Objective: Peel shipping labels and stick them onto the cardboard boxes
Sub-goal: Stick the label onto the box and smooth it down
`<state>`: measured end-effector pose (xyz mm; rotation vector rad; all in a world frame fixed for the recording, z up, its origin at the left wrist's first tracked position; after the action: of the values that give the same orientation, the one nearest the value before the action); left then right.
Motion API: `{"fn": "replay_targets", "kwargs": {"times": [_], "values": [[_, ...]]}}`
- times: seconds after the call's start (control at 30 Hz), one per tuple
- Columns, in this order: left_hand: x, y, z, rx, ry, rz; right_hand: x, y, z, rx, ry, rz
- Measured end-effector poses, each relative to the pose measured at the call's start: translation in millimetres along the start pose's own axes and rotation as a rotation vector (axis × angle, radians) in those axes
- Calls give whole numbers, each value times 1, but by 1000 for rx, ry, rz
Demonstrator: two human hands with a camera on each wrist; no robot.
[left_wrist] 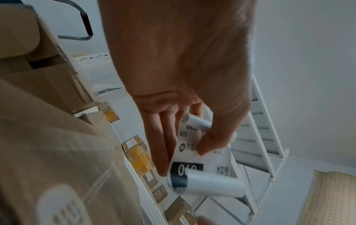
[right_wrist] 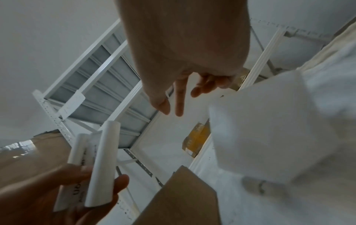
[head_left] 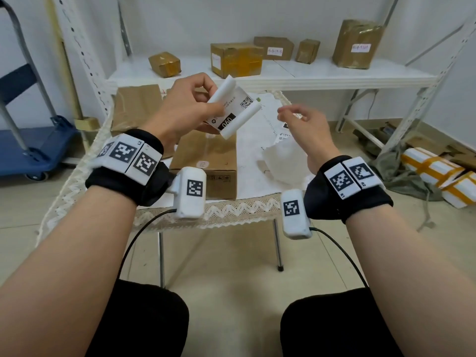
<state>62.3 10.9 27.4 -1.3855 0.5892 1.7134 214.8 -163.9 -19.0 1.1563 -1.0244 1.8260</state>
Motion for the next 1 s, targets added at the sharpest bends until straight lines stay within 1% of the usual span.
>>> {"fn": "replay_targets", "kwargs": {"times": [0.07, 0.13, 0.2, 0.27, 0.37, 0.43, 0.57, 0.7, 0.87, 1.0], "values": [[-1, 1, 7, -28, 22, -20, 13, 0, -10, 52, -89, 51], [0, 1, 13, -49, 113, -12, 24, 2, -21, 94, -128, 89], [3, 2, 21, -62, 240, 13, 29, 3, -38, 134, -139, 85], [7, 3, 27, -63, 296, 32, 32, 4, -53, 179, -129, 67], [24, 3, 36, -68, 368, 128, 30, 7, -75, 251, -112, 32], [37, 4, 37, -38, 408, 206, 28, 9, -86, 274, -97, -4], [51, 8, 30, -3, 373, 311, 29, 11, -98, 306, -83, -31], [54, 7, 20, 35, 356, 351, 30, 12, -100, 295, -112, -26], [54, 13, 22, 46, 323, 416, 33, 12, -91, 258, -163, -29], [51, 20, 25, 54, 218, 434, 31, 12, -88, 213, -197, -43]]}}
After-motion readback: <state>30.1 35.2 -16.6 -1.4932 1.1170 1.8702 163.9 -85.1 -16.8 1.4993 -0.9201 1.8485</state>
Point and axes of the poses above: each hand's wrist, its own y-axis away from the middle knuckle, its own z-axis out of the back of the hand, x = y × z, the point moved 7 cm from there along -y, towards the middle knuckle, and after that the axes turned 7 degrees about z, right-handed, at the moved point
